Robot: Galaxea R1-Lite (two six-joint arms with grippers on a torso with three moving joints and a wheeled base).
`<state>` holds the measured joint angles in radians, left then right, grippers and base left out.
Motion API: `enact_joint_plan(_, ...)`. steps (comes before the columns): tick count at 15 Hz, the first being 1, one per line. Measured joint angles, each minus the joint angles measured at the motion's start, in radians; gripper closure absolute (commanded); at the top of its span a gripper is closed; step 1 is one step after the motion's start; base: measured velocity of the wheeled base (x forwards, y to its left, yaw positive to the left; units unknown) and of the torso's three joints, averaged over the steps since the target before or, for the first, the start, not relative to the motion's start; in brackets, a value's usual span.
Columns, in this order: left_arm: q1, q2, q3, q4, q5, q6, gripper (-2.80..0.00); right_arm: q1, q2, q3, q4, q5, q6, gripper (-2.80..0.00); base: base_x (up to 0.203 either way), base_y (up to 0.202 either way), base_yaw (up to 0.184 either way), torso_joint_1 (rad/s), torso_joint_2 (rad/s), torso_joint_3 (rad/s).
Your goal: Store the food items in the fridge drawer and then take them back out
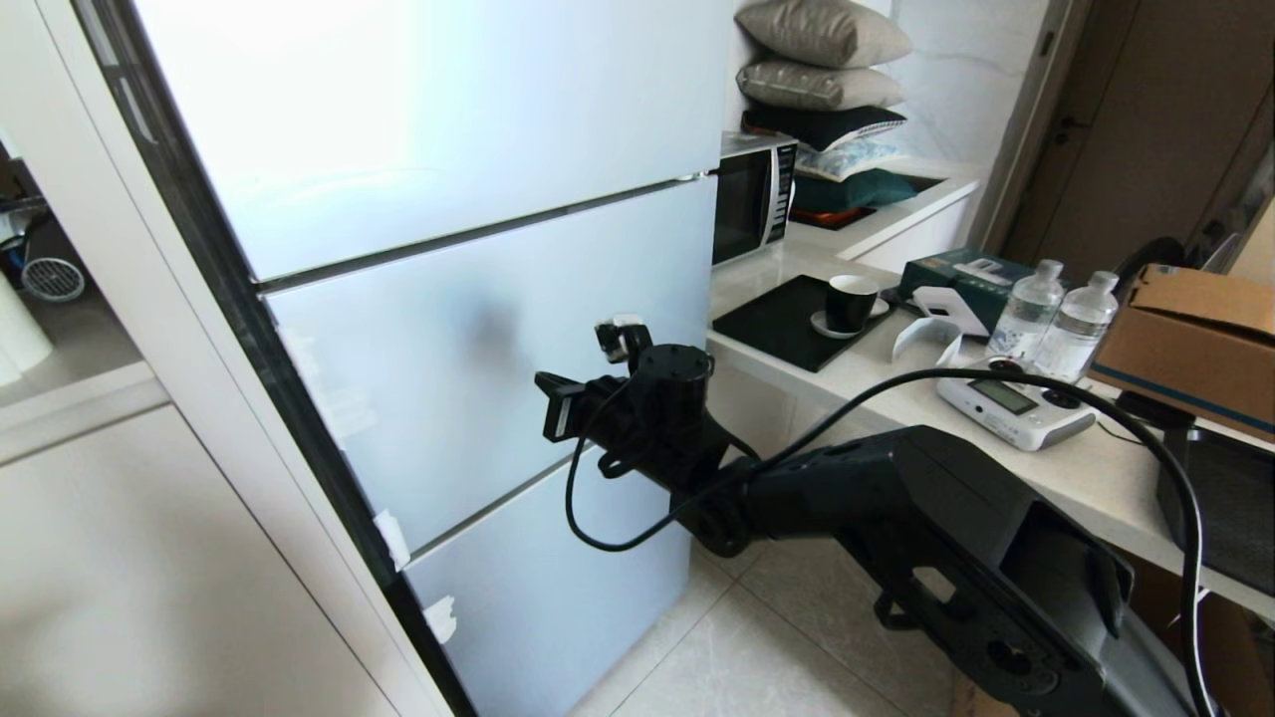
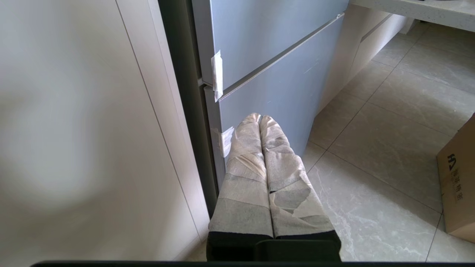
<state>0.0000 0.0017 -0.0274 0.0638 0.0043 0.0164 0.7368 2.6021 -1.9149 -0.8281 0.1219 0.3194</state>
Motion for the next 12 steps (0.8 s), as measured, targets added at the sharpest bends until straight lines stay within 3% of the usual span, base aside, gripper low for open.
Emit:
enact_joint_plan(4,0.000,0.000,0.000,0.000,0.000,0.000,0.00,0.002,-0.101,0.218,-0.041,-0.015,-0.016,0.00,0.000,0.000,0.000,0.000,0.00,0.000)
enact_joint_plan(9,0.000,0.000,0.000,0.000,0.000,0.000,0.00,0.013,-0.539,0.788,-0.056,-0.033,-0.100,0.00,0.000,0.000,0.000,0.000,0.00,0.000)
enact_joint_plan(12,0.000,0.000,0.000,0.000,0.000,0.000,0.00,0.012,-0.869,1.115,-0.058,-0.129,-0.130,0.00,0.000,0.000,0.000,0.000,0.00,0.000)
